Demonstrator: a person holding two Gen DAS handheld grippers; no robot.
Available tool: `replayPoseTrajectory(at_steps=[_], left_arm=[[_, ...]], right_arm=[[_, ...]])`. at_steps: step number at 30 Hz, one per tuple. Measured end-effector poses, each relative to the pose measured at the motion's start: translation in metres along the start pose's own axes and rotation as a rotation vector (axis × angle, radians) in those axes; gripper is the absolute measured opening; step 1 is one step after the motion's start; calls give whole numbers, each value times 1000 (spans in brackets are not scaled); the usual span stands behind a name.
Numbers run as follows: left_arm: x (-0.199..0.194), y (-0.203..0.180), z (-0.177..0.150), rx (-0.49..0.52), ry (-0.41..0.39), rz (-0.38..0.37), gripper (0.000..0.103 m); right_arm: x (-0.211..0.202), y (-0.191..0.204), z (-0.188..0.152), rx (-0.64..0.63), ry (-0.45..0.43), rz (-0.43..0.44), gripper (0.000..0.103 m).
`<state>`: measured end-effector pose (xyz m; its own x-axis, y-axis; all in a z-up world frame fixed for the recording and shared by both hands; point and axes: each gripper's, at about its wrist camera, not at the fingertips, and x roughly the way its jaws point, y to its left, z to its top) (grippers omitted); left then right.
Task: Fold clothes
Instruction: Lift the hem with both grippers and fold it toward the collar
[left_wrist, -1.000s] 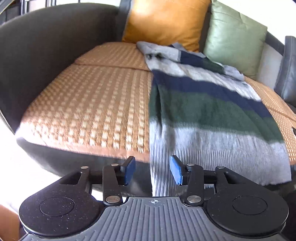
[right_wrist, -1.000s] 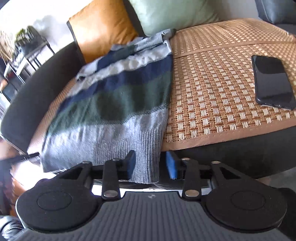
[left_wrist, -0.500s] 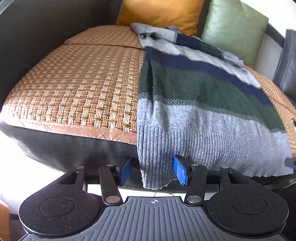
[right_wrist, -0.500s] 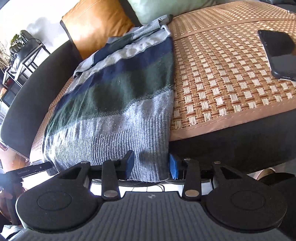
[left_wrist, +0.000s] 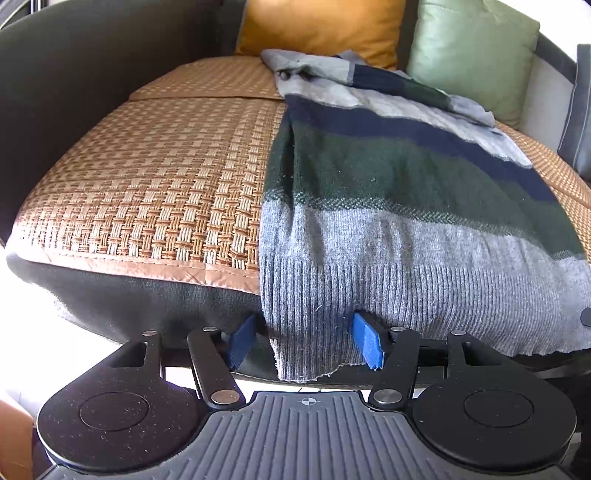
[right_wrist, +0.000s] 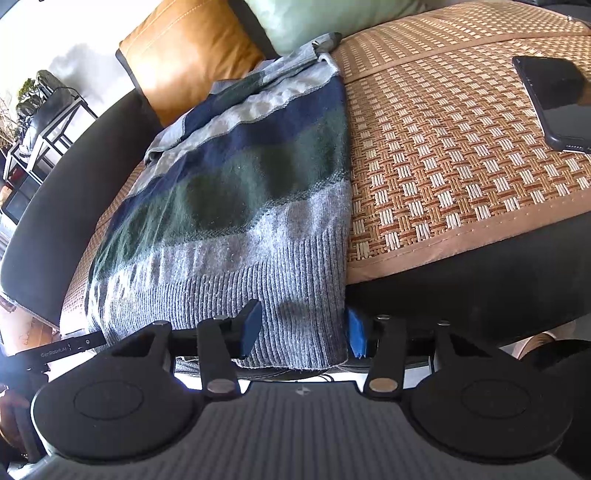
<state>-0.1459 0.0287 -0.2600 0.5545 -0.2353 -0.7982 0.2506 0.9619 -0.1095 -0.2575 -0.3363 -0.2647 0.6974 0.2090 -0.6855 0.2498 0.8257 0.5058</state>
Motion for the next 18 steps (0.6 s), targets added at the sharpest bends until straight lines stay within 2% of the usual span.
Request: replayPoseTrajectory(at_steps=[5, 11, 13, 14, 15, 16, 18], left_arm=[[0, 2, 0, -18, 4, -8, 69], [1, 3, 1, -16, 6, -19, 69], [0, 5, 0, -16, 0, -25, 49], [-1, 8, -1, -26, 3, -45, 40], [-2, 10, -2, -35, 6, -66, 14], [-4, 13, -3, -44, 10, -89, 2], [-9, 16, -4, -53, 6, -109, 1]], right_arm=[[0, 4, 1, 0, 14, -3, 51], [5, 4, 2, 3, 28, 3, 53], [5, 4, 0, 3, 22, 4, 50], [4, 2, -1, 3, 22, -5, 40], [4, 1, -1, 3, 22, -14, 30], [4, -3, -1, 22, 31, 8, 9], [3, -10, 0, 61, 50, 53, 9]])
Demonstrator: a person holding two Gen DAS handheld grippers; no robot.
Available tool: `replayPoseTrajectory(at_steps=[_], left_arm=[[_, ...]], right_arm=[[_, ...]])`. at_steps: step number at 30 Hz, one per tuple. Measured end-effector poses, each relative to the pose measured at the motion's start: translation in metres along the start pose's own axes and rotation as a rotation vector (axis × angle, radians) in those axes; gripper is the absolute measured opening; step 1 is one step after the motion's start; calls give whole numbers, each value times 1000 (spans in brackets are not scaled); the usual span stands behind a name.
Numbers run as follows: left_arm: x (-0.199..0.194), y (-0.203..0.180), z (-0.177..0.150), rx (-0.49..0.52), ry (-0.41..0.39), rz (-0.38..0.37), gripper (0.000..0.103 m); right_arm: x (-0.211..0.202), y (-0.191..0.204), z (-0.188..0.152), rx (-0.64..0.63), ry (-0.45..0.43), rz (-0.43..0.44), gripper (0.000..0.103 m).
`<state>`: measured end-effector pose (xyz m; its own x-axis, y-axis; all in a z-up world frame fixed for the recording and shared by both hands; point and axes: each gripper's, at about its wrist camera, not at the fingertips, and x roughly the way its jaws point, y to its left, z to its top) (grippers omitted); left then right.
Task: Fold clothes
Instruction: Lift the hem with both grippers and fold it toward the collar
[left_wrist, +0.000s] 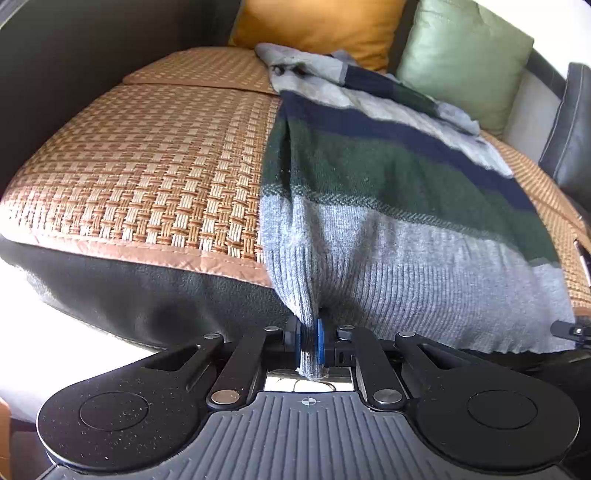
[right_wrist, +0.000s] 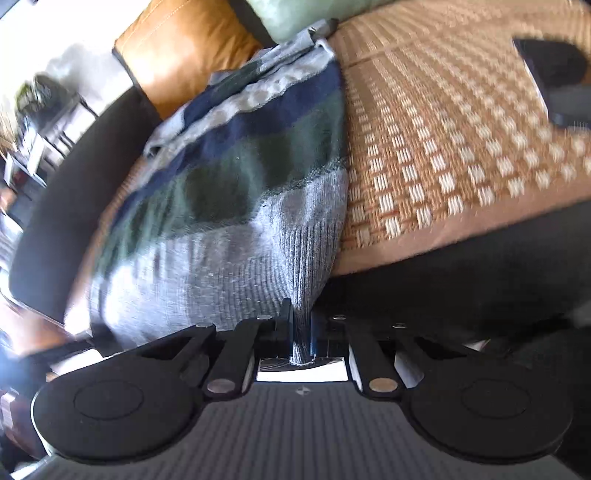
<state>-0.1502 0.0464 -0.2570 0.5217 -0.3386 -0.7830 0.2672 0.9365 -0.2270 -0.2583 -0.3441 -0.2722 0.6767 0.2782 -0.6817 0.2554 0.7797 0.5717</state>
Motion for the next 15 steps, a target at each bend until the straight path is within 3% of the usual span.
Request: replayPoseTrajectory(at_steps=[9, 15], left_arm=[[-43, 26, 19, -218, -70, -194, 0], [-57, 29, 71, -342, -168, -313, 1]], right_arm=[[-34, -10, 12, 107, -20, 197, 9], [-48, 0, 59, 128, -61, 336, 9]])
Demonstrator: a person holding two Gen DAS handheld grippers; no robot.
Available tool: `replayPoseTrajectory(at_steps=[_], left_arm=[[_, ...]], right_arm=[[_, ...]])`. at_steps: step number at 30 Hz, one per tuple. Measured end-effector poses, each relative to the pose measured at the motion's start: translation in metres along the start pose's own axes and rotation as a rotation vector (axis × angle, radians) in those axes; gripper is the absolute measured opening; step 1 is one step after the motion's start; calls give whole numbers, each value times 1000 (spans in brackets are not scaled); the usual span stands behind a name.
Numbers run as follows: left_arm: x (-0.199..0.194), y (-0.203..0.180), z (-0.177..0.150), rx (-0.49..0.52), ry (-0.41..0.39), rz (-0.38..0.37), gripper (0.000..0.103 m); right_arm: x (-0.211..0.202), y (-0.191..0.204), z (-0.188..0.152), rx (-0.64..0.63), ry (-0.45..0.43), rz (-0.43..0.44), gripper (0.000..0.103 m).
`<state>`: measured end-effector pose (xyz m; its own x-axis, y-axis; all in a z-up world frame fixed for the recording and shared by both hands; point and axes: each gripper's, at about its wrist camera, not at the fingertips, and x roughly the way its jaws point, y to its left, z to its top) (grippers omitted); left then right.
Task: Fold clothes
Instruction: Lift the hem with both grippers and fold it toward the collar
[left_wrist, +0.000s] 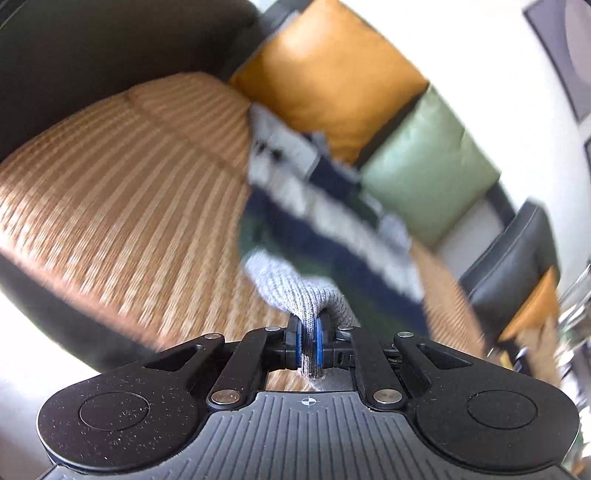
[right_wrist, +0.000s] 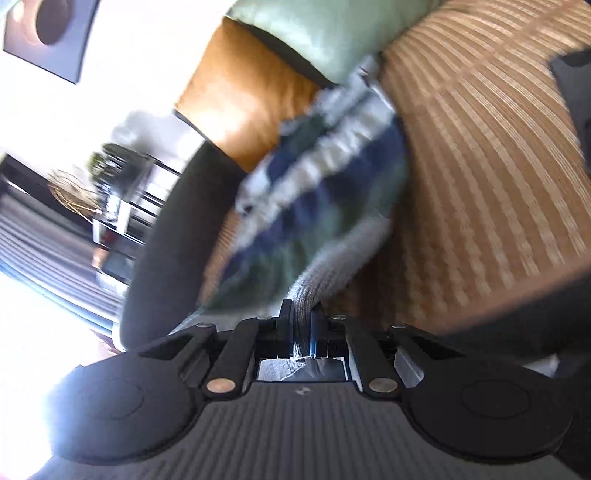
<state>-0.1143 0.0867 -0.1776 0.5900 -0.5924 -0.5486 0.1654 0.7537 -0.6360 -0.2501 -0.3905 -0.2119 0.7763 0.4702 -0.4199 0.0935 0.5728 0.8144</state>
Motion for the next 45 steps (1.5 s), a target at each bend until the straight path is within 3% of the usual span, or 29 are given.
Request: replayPoseTrajectory(at_steps=[6, 12, 18, 20, 21, 27, 31, 32, 33, 34, 36, 38, 40, 42, 45], left_arm=[[58, -8, 58, -105, -59, 20, 1], [124, 1, 96, -165, -30, 89, 2], [162, 13, 115, -148, 12, 130, 6], [171, 18, 119, -145, 25, 134, 15], [176, 20, 121, -149, 29, 139, 29], [192, 38, 133, -189, 29, 154, 37], [188, 39, 139, -150, 29, 158, 42], [183, 38, 139, -129, 20, 160, 45], [177, 36, 139, -108, 4, 171, 56], [172, 35, 139, -87, -12, 182, 65], [157, 36, 140, -54, -38, 197, 68], [143, 40, 138, -41, -45, 207, 68], [129, 42, 134, -18, -47, 212, 68], [117, 36, 118, 92, -14, 190, 68], [109, 26, 85, 267, 34, 197, 69]], right_arm=[[35, -16, 72, 121, -52, 44, 9], [99, -45, 123, 260, -64, 31, 9], [135, -70, 146, 336, -56, 10, 9], [143, -78, 153, 368, -62, 12, 9], [147, -81, 156, 382, -66, 7, 9], [169, -101, 166, 457, -78, -39, 10], [174, -101, 170, 490, -111, -35, 11], [174, -101, 172, 503, -123, -30, 15], [172, -101, 172, 526, -148, -22, 19], [170, -102, 173, 550, -173, -14, 30], [155, -101, 174, 560, -255, 1, 41], [140, -103, 176, 572, -309, 35, 41], [125, -97, 180, 504, -297, 19, 41], [112, -77, 176, 303, -250, -63, 42], [105, -53, 159, 22, -171, -191, 51]])
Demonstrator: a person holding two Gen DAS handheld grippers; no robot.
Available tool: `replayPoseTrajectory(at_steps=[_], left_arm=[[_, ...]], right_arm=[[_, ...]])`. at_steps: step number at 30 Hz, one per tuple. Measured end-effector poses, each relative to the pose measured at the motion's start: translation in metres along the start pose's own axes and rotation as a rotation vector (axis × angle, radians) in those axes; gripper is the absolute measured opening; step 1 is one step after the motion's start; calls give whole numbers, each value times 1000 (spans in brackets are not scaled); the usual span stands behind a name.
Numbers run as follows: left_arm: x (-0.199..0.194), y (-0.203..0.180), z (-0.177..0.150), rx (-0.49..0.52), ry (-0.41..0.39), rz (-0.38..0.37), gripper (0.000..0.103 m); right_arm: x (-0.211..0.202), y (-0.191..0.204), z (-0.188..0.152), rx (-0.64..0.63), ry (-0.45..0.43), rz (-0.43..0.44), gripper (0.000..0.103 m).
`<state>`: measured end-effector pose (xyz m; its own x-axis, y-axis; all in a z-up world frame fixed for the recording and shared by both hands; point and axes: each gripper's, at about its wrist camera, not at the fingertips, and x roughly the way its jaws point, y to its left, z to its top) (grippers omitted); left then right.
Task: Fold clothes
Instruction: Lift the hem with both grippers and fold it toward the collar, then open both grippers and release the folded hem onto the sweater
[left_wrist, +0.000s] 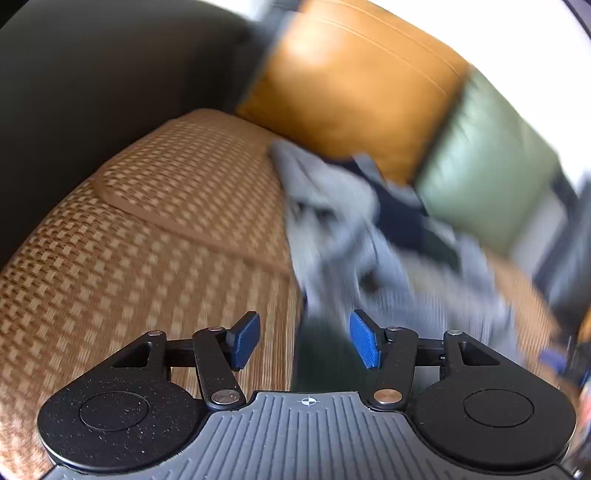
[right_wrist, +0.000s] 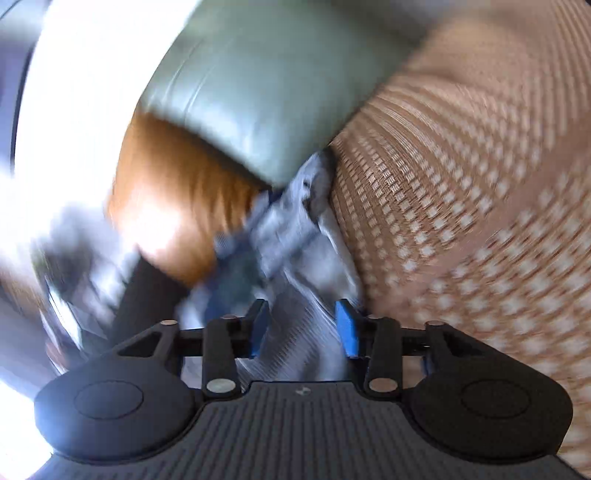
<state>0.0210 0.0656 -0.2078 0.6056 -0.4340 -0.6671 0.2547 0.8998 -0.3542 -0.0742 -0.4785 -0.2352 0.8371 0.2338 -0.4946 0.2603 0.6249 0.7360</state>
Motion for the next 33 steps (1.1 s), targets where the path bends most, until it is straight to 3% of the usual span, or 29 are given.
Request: replayPoseTrajectory(at_steps=[4, 9, 10, 11, 12, 13, 14, 19, 23, 27, 30, 31, 32, 33], left_arm=[[7, -11, -21, 72, 32, -18, 73], [26, -24, -19, 132, 48, 19, 76], [29, -27, -19, 149, 66, 22, 71], [33, -29, -20, 165, 84, 24, 53], [37, -32, -20, 185, 100, 34, 20], [38, -35, -20, 209, 107, 59, 17], [37, -36, -20, 214, 109, 66, 15], [14, -31, -18, 206, 90, 81, 10], [-3, -29, -32, 205, 115, 58, 9], [-21, -26, -66, 271, 160, 45, 12], [-31, -24, -70, 293, 135, 48, 33], [-35, -23, -70, 297, 130, 50, 54], [-39, -23, -68, 304, 121, 52, 55], [-45, -23, -64, 322, 101, 58, 55]], right_arm=[[-6, 19, -34, -336, 77, -131, 53], [3, 27, -54, -492, 118, -172, 54], [5, 28, -55, -499, 120, -179, 54], [7, 28, -55, -505, 123, -187, 52], [10, 29, -54, -499, 136, -181, 47], [10, 28, -52, -485, 155, -172, 23], [11, 28, -50, -463, 169, -174, 12], [-10, 28, -34, -375, 160, -142, 7], [-32, 26, -33, -345, 198, -119, 6], [-50, 15, -53, -368, 262, -145, 6], [-56, 4, -62, -374, 270, -157, 10], [-60, 6, -61, -381, 252, -148, 18], [-63, 7, -60, -387, 233, -138, 33], [-67, 9, -59, -394, 214, -129, 39]])
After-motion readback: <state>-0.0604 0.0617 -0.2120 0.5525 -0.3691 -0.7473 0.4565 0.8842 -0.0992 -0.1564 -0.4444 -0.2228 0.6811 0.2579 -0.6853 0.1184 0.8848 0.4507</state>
